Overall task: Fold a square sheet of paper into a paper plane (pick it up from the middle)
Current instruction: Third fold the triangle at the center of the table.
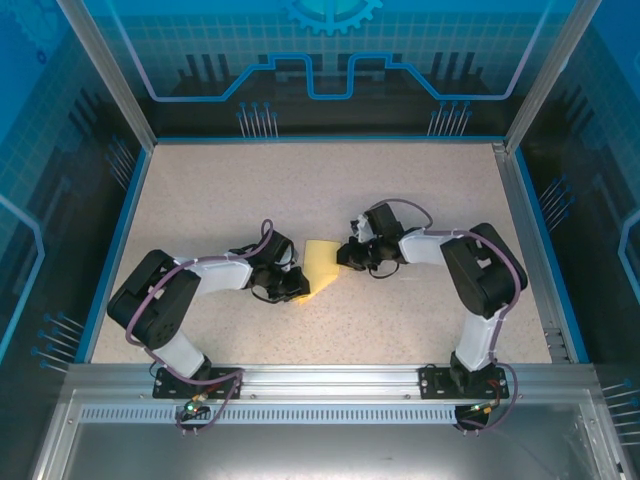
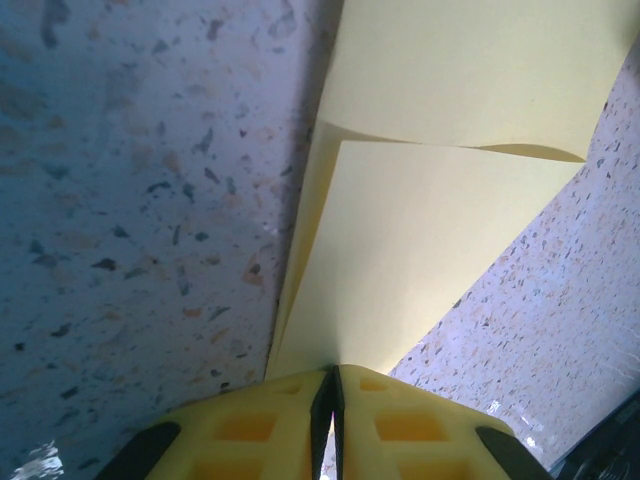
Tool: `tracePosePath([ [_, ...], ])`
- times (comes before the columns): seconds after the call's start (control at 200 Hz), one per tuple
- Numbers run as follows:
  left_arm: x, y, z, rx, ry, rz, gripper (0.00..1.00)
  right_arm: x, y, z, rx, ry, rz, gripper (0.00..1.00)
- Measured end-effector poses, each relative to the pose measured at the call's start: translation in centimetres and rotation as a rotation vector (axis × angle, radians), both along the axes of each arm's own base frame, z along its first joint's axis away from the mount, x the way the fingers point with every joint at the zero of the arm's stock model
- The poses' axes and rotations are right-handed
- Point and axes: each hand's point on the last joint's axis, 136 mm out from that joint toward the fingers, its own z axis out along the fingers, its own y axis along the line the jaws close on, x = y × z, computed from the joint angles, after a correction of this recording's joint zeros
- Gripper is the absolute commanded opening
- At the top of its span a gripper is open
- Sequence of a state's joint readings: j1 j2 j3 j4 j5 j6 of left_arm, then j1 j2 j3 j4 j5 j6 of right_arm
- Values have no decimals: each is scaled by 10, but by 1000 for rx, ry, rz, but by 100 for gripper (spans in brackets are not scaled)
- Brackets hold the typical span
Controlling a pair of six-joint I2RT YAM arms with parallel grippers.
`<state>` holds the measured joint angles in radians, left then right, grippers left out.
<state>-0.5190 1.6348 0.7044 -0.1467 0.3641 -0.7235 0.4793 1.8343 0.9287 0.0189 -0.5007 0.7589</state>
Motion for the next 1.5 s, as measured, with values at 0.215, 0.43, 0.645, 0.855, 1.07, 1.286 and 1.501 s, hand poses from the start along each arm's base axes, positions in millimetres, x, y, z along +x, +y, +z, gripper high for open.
tracePosePath([
  [0.215,0,0,0,0,-1,0,15,-11,22,22,30,-54,61,13],
  [0.43,0,0,0,0,-1,0,15,-34,43,-5,20,2,108,11],
  [0.645,0,0,0,0,-1,-1,15,-37,34,-22,13,38,83,10],
  [0.855,0,0,0,2,-8,-13,15,-26,22,-22,23,39,47,11],
  [1.07,0,0,0,2,-9,-13,15,-11,3,-21,10,34,-12,13],
  [1.286,0,0,1,2,-9,-13,16,-13,-1,-11,-27,17,-12,14],
  [1.501,0,0,1,1,-11,-13,16,-16,28,15,0,-41,54,14],
])
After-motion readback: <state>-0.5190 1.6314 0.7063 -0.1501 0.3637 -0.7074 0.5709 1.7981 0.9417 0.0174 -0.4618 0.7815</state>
